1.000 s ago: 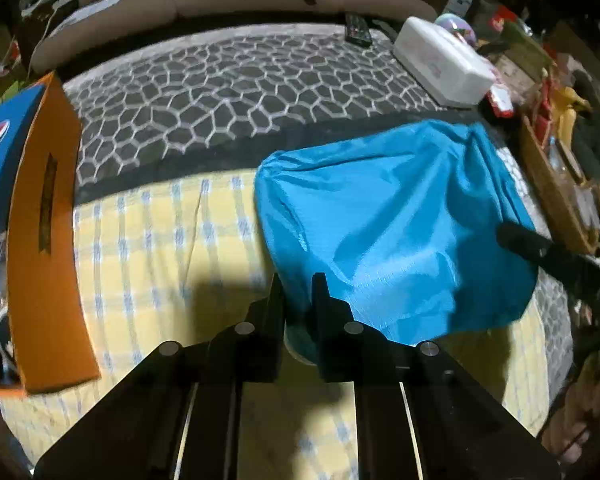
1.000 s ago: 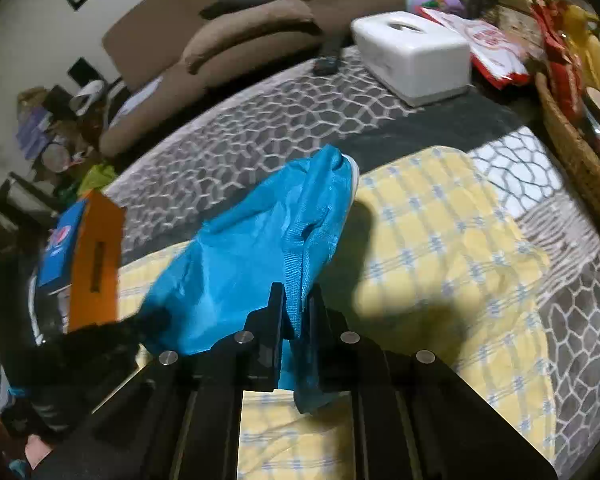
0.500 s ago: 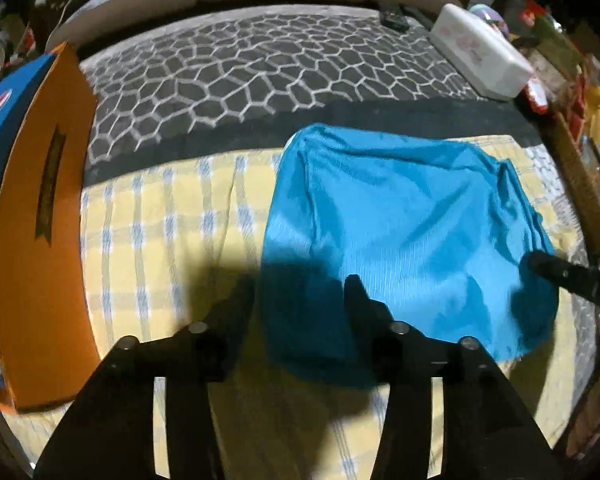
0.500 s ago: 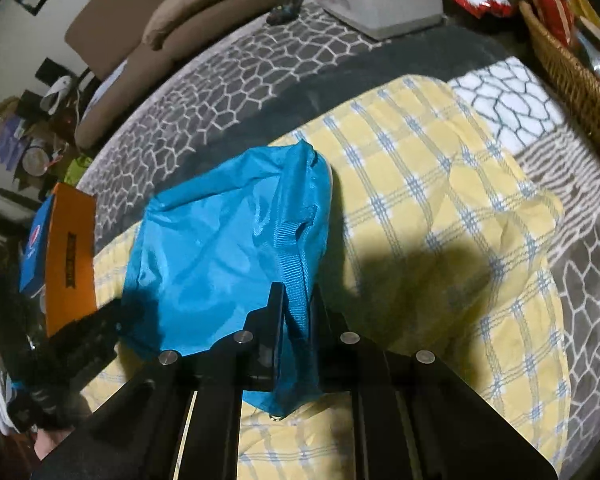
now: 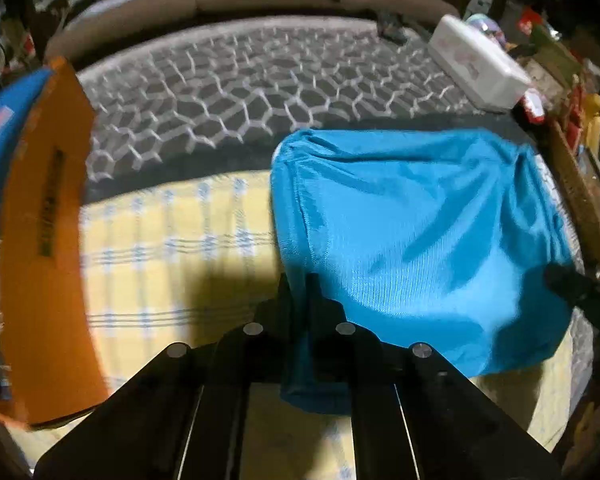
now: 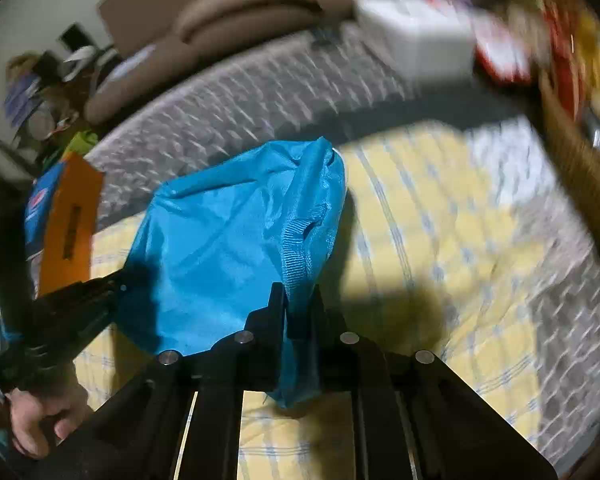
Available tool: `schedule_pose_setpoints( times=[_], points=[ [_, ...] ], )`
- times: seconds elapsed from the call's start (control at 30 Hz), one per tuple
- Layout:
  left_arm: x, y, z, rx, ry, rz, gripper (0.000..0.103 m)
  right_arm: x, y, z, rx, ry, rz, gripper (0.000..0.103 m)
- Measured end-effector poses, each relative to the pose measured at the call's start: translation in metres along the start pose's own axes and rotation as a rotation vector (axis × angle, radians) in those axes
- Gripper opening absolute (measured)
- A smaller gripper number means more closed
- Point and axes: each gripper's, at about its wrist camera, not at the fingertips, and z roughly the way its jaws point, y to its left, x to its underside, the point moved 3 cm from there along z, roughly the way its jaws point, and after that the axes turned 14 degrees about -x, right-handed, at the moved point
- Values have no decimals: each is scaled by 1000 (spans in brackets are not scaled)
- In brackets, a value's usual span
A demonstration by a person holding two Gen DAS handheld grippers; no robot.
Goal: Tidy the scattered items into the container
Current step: 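Grasp the turquoise bag edges with the left tool and the right tool, then lift the turquoise bag with both tools and carry it over the orange box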
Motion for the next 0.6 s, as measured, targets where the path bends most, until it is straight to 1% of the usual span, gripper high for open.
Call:
schedule_pose_setpoints(
  times=[0.13,0.2,0.23,0.27,0.37,0.4,0.43,0.47,0.53,0.6],
  points=[
    [3,19,-48,-33,-92,-16,6,6,27,-40,-89,-101,-27,10],
    [4,34,-74,-25,-132,-38,6,7,37,-54,-100,-135,-39,10],
    [4,41,-86,-24,-152,-44,6,5,43,-58,-113,-140,-37,10],
    [5,51,-102,-34,-182,-51,6,2,48,-60,-130,-142,-35,10],
    [7,80,-132,-71,-245,-75,6,-9,76,-63,-195,-145,-43,10],
    [8,91,-141,-90,-266,-86,6,-10,87,-65,-229,-149,-39,10],
    [10,105,-152,-120,-294,-103,6,-11,104,-67,-299,-146,-27,10],
    [12,116,-158,-147,-317,-118,6,-10,117,-69,-334,-136,-33,10],
    [18,144,-175,-200,-362,-160,6,-10,150,-73,-357,-134,-83,10],
    [23,171,-186,-207,-386,-208,5,-10,177,-76,-363,-131,-136,10]
  ],
)
